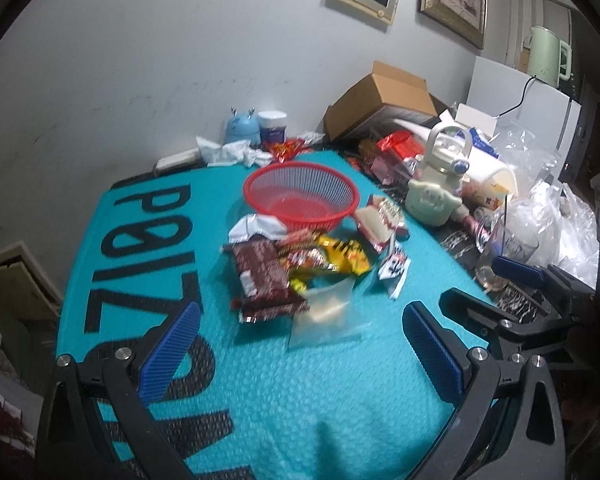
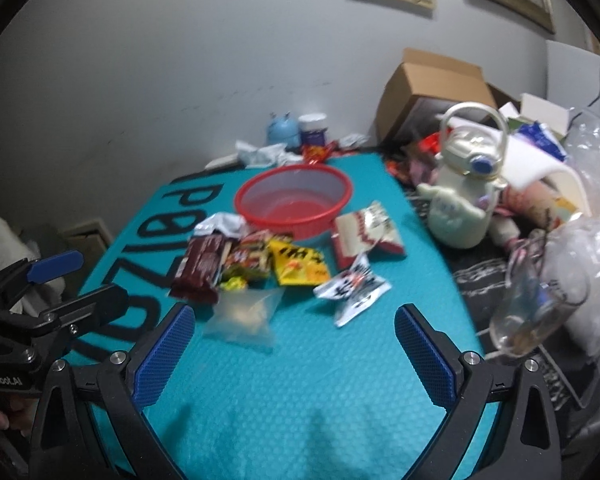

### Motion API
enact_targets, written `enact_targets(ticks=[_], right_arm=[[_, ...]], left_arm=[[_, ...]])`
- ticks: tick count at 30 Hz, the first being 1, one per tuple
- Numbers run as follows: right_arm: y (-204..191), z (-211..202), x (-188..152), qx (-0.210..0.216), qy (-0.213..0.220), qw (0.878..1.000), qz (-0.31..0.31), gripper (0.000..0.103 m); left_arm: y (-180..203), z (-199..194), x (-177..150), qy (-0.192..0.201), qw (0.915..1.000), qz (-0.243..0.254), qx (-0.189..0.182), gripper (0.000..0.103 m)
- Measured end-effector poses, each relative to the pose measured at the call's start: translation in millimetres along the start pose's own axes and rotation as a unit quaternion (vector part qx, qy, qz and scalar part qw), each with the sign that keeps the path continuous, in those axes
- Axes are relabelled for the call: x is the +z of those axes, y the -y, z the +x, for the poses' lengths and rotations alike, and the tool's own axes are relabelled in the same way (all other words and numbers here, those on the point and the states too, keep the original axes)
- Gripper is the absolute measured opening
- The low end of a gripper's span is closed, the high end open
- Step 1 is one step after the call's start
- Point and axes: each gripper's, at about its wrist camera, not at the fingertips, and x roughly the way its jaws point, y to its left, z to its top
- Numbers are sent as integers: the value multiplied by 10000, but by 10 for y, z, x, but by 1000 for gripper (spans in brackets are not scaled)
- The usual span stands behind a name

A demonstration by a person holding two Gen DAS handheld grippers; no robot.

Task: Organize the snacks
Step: 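Grasp the brown chocolate bar with the left tool while the right tool grasps the clear bag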

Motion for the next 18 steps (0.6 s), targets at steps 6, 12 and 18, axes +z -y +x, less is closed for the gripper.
enact_targets(ticks=[6, 12, 18], right_arm=[[-95, 218, -117, 176, -218, 9995, -152, 99], [-101, 463, -187, 320, -475, 9983, -147, 99], [-159, 738, -195, 404, -735, 9962, -236, 98]], left_arm=[[-149, 116, -177, -226, 9996, -191, -35, 103], [-308, 236, -307, -395, 9986, -365, 23, 103], [-489, 342, -406, -481, 9975, -496, 168, 103]])
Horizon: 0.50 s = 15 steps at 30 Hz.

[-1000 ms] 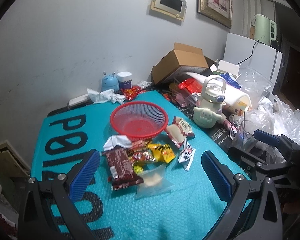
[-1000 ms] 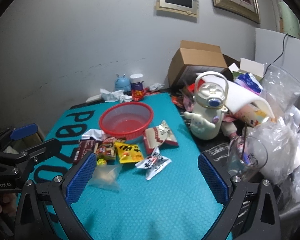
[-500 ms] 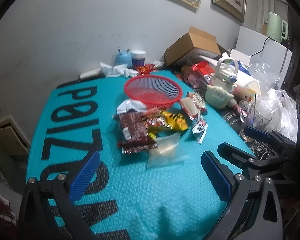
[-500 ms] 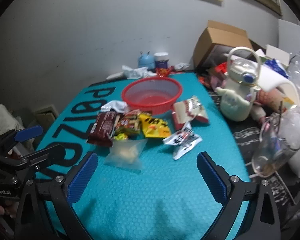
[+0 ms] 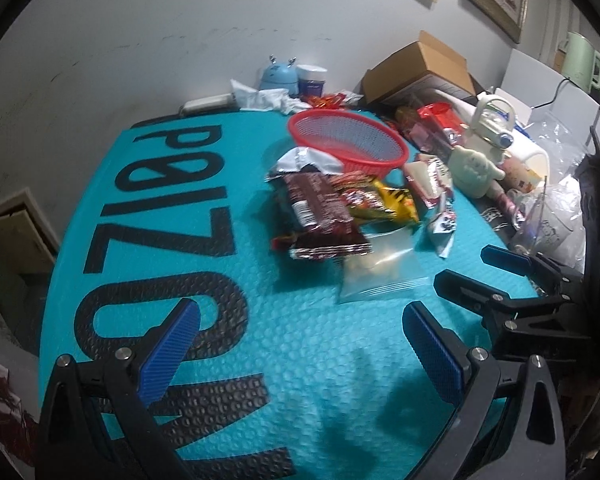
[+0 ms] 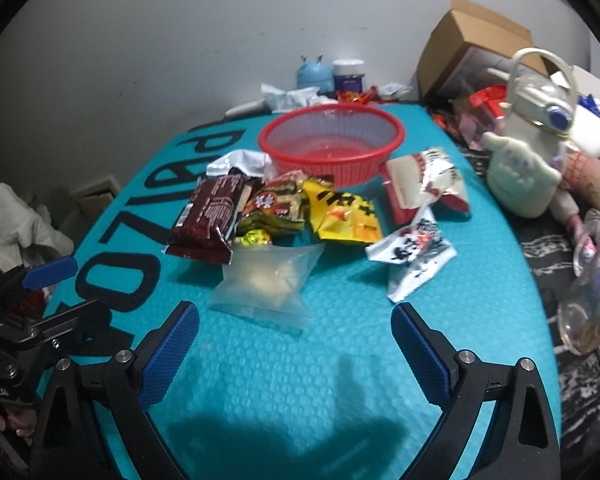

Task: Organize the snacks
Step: 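Grasp the brown chocolate bar with the left tool while the right tool grasps the clear bag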

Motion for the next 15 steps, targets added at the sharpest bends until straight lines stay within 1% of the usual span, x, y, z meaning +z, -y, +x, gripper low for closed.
enact_targets(ticks=[7, 10, 13, 15], right_arm=[[-107, 398, 130, 195, -328, 9992, -88, 98], [-146, 551, 169, 182, -474, 9986, -111, 98], [-145, 679, 184, 252, -631, 9977, -74, 91], [-128, 753, 185, 323, -754, 9966, -23, 81]], left_arm=[[-208, 113, 62, -89, 9997, -200, 112, 103], [-289, 144, 134, -60, 9994, -335, 93, 103], [-311, 182, 214, -38, 9992, -396, 36, 103], [-285, 220, 273, -31, 9993, -374, -18, 103]])
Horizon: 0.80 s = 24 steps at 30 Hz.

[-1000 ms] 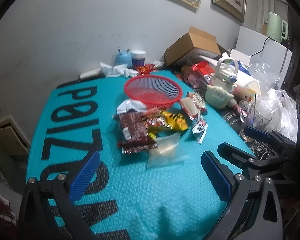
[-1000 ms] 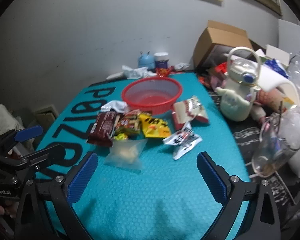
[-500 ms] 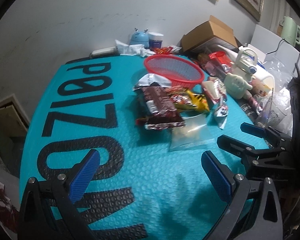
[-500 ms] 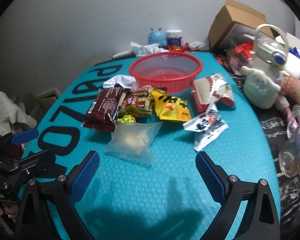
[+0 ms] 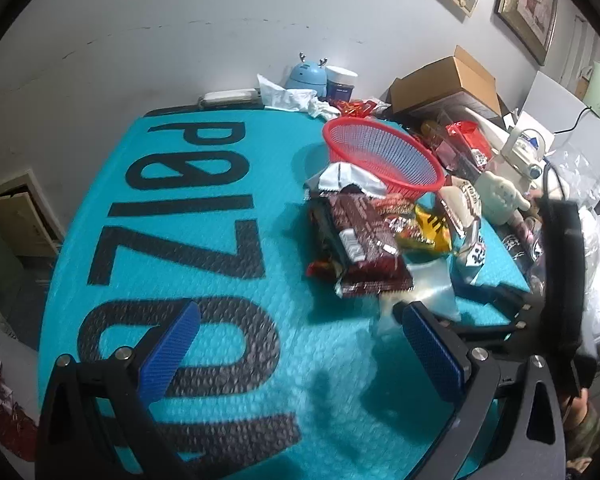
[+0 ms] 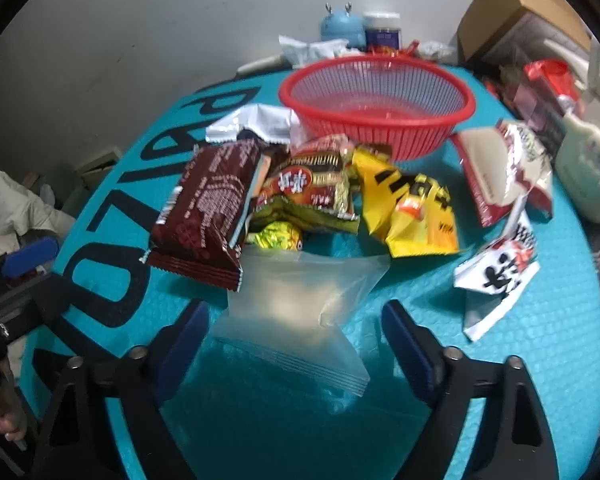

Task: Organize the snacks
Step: 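Grasp the brown chocolate bar with the left tool while the right tool grasps the clear bag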

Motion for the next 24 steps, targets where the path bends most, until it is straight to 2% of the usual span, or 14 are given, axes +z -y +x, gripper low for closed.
enact_targets(ticks=[6, 14, 20, 24], right_arm=[[110, -15, -37, 305, -28, 9994, 159, 59], [337, -283, -98, 267, 185, 9988, 366, 56], [404, -405, -70, 230, 299, 9985, 405, 56], [449, -447, -81, 167, 332, 9985, 414, 56]], left_arm=[[181, 112, 167, 47, 9995, 238, -185, 103], [395, 357, 325, -95, 9988, 434, -227, 103], [519, 627, 401, -325, 9979, 547, -71, 103], [543, 812, 405, -529, 9969, 583, 27, 97]])
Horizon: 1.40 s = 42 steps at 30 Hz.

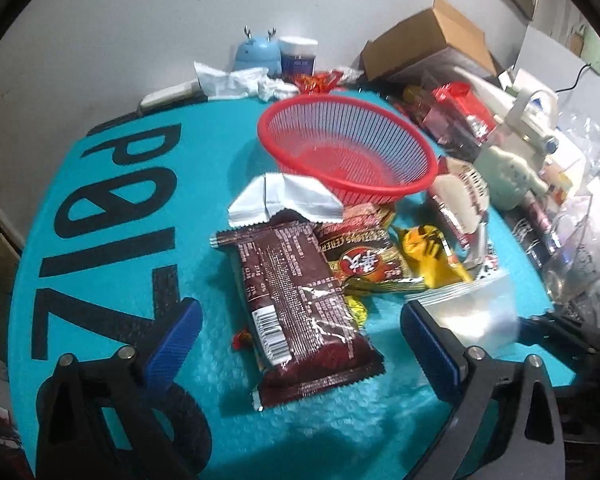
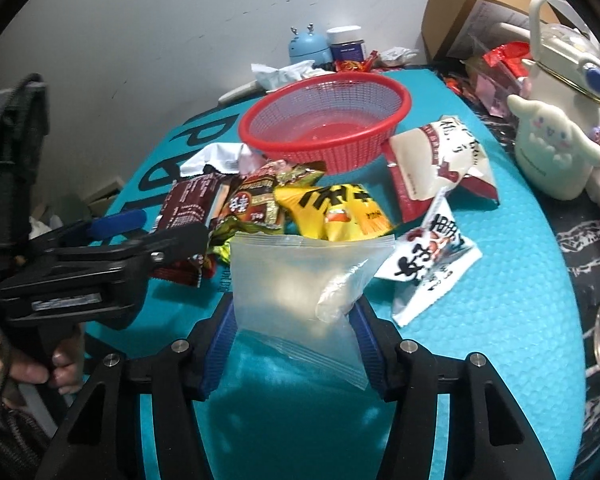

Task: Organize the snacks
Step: 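Grasp the brown chocolate bar with the left tool while the right tool grasps the clear bag, then lift the chocolate bar and clear bag and carry both over the red basket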

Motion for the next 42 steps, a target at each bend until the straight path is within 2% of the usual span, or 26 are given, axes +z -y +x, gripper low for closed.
enact_targets(ticks=[5, 7, 8, 12, 22, 33, 42], right_arm=[[51, 19, 6, -5, -27, 10000, 57, 56], [51, 32, 6, -5, -43, 10000, 54, 56], [52, 34, 2, -2, -46, 10000, 50, 56], [50, 41, -17, 1, -69, 10000, 53, 56], [-16, -89, -138, 28, 2, 10000, 28, 56], [-105, -458, -360, 71, 247, 9997, -13, 56], [-179, -909, -351, -7, 693, 9974, -192, 56]], left_arm=[[-21, 143, -19, -215, 9997, -58, -31, 89], [-24, 169, -26, -228, 9997, -58, -20, 76], [-30, 187, -29, -261, 9996, -57, -46, 64], [-45, 177, -47, -234, 9997, -74, -2, 49], [9, -160, -177, 16, 10000, 26, 7, 49], [177, -624, -484, 184, 9995, 58, -255, 49], [388, -1075, -472, 699, 9958, 243, -531, 49]])
